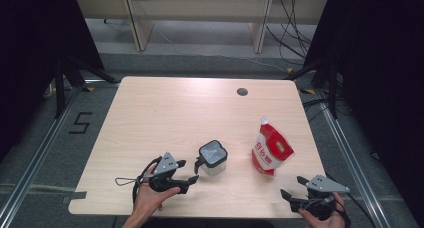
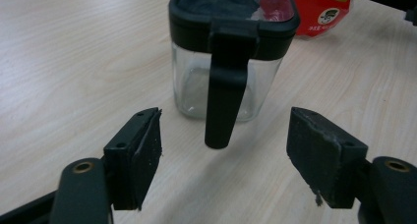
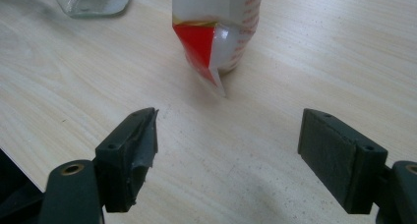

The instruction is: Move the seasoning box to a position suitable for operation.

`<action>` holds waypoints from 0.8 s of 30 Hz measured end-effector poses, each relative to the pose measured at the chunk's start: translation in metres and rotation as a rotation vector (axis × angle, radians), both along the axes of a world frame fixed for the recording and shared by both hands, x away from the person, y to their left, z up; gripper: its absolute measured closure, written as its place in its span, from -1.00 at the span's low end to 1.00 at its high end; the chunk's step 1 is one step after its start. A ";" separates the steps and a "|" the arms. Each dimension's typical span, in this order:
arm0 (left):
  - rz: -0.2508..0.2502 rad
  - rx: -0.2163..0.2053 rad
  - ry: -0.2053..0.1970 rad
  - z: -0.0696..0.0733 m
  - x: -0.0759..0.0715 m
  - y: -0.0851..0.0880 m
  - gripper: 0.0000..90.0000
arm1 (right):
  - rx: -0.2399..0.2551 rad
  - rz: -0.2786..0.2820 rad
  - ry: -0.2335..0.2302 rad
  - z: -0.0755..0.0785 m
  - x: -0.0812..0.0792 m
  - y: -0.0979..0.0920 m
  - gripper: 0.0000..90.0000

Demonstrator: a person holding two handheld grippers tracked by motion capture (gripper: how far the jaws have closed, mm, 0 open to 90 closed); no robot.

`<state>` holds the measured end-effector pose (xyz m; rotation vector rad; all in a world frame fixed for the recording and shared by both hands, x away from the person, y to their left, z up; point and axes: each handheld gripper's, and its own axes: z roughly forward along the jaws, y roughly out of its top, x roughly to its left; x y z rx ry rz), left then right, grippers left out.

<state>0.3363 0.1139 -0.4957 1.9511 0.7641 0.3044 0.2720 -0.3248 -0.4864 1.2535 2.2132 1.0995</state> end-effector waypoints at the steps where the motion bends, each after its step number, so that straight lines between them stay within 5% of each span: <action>1: -0.020 0.010 -0.031 0.000 0.003 -0.006 -0.31 | -0.003 0.009 -0.008 0.000 0.001 -0.001 -0.47; 7: -0.014 0.055 -0.057 -0.003 0.008 -0.018 -0.09 | -0.029 0.024 -0.043 -0.001 0.003 -0.004 -0.47; 10: -0.012 0.050 -0.052 -0.004 0.009 -0.021 0.12 | -0.019 0.027 -0.024 -0.001 0.003 -0.003 -0.46; 11: -0.022 0.082 -0.081 -0.003 0.010 -0.021 0.21 | -0.020 0.029 -0.028 -0.001 0.003 -0.003 -0.46; 16: -0.030 0.050 -0.111 -0.002 0.012 -0.019 0.53 | -0.031 0.031 -0.037 -0.001 0.004 -0.004 -0.46; 24: -0.036 0.091 -0.132 0.000 0.012 -0.019 0.58 | -0.028 0.034 -0.032 -0.001 0.004 -0.004 -0.46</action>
